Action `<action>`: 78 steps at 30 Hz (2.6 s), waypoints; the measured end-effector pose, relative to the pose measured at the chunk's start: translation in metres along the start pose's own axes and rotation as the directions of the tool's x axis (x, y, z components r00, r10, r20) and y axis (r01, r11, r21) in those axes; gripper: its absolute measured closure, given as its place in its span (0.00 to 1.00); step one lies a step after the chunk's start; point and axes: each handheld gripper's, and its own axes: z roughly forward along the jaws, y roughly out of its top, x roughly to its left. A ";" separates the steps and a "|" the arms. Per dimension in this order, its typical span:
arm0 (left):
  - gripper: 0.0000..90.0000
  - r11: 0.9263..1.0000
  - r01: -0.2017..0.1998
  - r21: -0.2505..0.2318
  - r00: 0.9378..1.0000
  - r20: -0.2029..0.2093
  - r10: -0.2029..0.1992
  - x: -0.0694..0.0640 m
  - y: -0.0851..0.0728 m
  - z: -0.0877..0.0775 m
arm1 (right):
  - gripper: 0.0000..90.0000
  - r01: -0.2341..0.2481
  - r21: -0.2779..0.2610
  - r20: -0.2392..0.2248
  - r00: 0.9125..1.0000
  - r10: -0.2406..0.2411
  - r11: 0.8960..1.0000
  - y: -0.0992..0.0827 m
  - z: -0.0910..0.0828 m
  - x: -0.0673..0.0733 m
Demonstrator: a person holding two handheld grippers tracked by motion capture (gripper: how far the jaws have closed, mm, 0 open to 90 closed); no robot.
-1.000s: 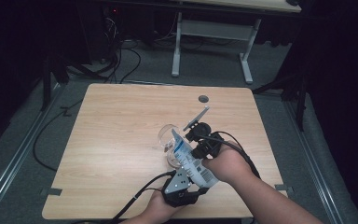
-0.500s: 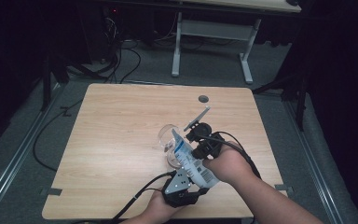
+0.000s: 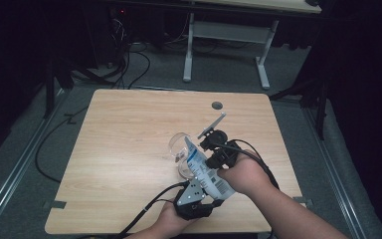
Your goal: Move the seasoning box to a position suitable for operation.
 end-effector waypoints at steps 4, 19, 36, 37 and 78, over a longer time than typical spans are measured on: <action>0.68 1.000 -0.001 -0.002 1.000 0.004 0.001 0.001 0.001 0.000 | 1.00 0.002 0.003 -0.002 1.000 -0.002 1.000 0.001 0.000 0.000; 0.68 1.000 0.010 -0.020 1.000 0.017 -0.010 0.000 0.002 0.002 | 1.00 -0.016 0.010 0.001 1.000 0.016 1.000 0.001 -0.002 0.001; 0.68 1.000 -0.006 -0.009 1.000 0.020 0.006 0.004 0.002 -0.004 | 1.00 0.025 -0.007 0.004 1.000 -0.025 1.000 0.005 -0.001 0.003; 0.68 1.000 -0.006 -0.010 1.000 0.020 0.006 0.004 0.003 -0.004 | 1.00 0.025 -0.007 0.004 1.000 -0.025 1.000 0.006 -0.001 0.004; 0.68 1.000 -0.009 -0.028 1.000 0.028 0.010 0.001 0.005 -0.003 | 1.00 0.038 0.002 0.010 0.999 -0.038 0.999 0.008 -0.002 0.007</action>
